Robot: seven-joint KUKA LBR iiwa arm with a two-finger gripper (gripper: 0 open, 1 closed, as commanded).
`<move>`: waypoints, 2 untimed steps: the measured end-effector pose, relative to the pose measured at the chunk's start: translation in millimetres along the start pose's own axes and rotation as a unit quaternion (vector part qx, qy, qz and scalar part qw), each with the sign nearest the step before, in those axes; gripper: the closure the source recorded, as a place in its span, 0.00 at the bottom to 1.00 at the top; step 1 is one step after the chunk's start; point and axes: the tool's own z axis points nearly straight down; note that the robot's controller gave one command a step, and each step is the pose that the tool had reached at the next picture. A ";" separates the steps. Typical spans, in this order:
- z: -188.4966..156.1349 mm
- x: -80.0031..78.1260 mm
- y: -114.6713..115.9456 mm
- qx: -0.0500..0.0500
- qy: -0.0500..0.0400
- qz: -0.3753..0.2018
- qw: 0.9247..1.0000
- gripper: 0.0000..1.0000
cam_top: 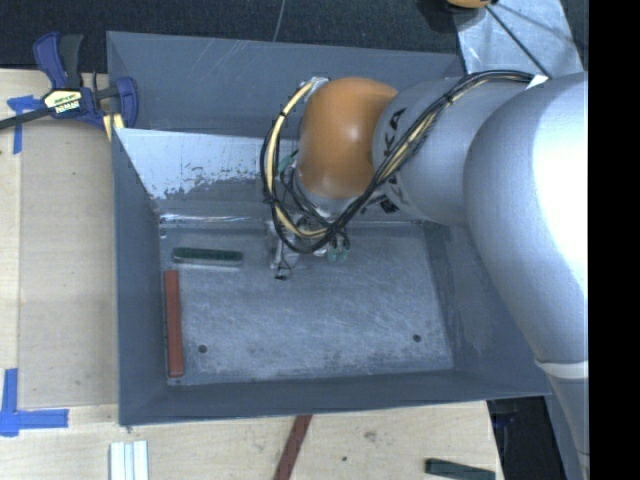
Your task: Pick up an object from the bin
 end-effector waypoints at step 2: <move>0.7 26.5 15.4 0.000 0.002 -0.117 0.993 0.00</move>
Offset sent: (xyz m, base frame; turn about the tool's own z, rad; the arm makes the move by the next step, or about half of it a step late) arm -0.0286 0.0128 -0.0012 -0.2357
